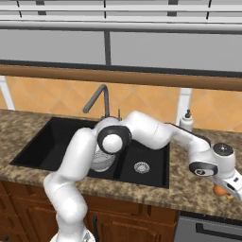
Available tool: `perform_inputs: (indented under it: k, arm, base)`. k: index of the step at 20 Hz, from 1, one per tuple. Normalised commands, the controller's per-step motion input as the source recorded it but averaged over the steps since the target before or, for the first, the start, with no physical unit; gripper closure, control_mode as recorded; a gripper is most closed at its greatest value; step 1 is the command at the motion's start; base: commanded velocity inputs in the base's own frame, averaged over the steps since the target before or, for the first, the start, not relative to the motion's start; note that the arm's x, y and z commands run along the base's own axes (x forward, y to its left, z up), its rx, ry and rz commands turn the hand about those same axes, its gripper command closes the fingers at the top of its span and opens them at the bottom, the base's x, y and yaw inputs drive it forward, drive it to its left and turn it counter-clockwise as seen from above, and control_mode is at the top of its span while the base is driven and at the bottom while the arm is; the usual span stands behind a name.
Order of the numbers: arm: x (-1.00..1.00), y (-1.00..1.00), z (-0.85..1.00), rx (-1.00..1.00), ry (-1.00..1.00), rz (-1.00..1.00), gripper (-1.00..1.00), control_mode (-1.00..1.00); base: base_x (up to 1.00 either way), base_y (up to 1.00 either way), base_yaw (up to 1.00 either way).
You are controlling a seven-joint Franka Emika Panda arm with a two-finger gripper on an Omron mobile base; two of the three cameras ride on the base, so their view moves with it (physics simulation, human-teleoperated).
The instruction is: Put the colander in the sink, put the banana, tangerine in the colander, and turn on the sink faucet and pour water over the colander.
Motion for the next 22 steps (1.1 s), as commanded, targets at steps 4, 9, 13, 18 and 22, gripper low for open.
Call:
perform_inputs:
  k: [4, 9, 13, 18, 22]
  arm:
    - [-0.04, 0.62, 0.96, 0.05, -0.08, 0.00, 1.00, -1.00]
    - [0.00, 0.99, 0.98, 0.03, -0.09, 0.07, 1.00, -1.00]
    - [0.09, 1.00, 0.80, 0.00, 0.00, 0.13, 1.00, -1.00]
    - [0.20, 1.00, 0.45, 0.00, 0.02, 0.14, 1.00, -1.00]
    - [0.28, 1.00, 0.26, 0.00, 0.01, 0.14, 1.00, -1.00]
  base:
    - [0.00, 0.00, 0.00]
    - [0.00, 0.00, 0.00]
    - [0.00, 0.00, 0.00]
    - [0.00, 0.00, 0.00]
    - [0.00, 0.00, 0.00]
